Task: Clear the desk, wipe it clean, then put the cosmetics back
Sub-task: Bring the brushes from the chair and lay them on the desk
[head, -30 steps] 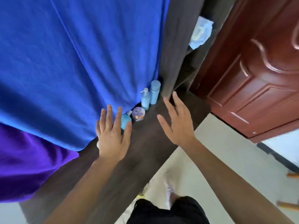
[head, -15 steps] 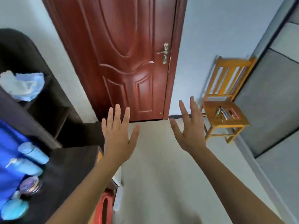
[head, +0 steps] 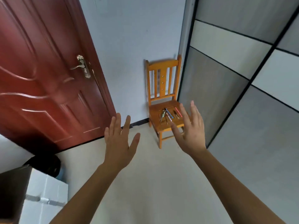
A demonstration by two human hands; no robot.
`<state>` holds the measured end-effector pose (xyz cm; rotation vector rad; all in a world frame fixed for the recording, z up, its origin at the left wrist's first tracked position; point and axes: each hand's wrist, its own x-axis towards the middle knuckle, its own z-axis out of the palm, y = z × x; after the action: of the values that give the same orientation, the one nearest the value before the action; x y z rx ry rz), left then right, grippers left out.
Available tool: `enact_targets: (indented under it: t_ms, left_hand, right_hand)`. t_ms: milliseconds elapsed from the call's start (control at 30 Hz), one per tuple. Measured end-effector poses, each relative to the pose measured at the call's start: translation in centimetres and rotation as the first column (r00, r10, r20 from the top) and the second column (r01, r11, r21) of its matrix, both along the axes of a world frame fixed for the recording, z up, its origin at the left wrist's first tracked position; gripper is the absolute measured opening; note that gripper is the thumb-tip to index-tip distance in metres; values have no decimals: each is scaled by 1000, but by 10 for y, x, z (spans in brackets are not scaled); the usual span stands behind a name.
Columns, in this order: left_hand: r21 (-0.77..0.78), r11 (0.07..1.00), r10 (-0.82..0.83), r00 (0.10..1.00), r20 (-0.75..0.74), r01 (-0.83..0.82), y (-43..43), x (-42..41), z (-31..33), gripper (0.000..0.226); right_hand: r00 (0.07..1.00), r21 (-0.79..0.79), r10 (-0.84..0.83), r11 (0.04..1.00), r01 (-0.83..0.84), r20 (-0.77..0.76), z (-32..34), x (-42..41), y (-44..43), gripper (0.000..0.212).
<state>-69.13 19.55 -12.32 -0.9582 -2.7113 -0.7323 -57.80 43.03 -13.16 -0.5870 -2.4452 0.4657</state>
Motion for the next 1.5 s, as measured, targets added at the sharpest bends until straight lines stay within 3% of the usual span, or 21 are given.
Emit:
enact_targets:
  t_ms: [400,633,800,1033,1300,1500]
  left_hand:
    - [-38,995,-91,994,63,94,202,-165,-33,74]
    - [-73,981,-169,979,113,178,343,-255,-31,72]
    - [-138,973,-158,971,178,184,417,-297,-62,72]
    - [-262,965,77,942,325,12,490,-349,-125,76]
    - [-400,897,384,779,496,-188,544,-404,-205,70]
    - [-483,858,483,598,640,-175,553,-411,-304,71]
  right_hand:
    - [960,-47,-132,988,148,247,-40,-120,186,73]
    - [917,-86,-245,955,285,313,-31,-188,296,81]
    - [897,-121,-242,945,305,369,-60,-233,373,78]
    - [834,-240,-41,949,206,551,-135,-314,479,71]
    - [721,-241,107,967,86,685,-206,-400,550,71]
    - [624,-266,140,957,113,769,-292,-422,551,74]
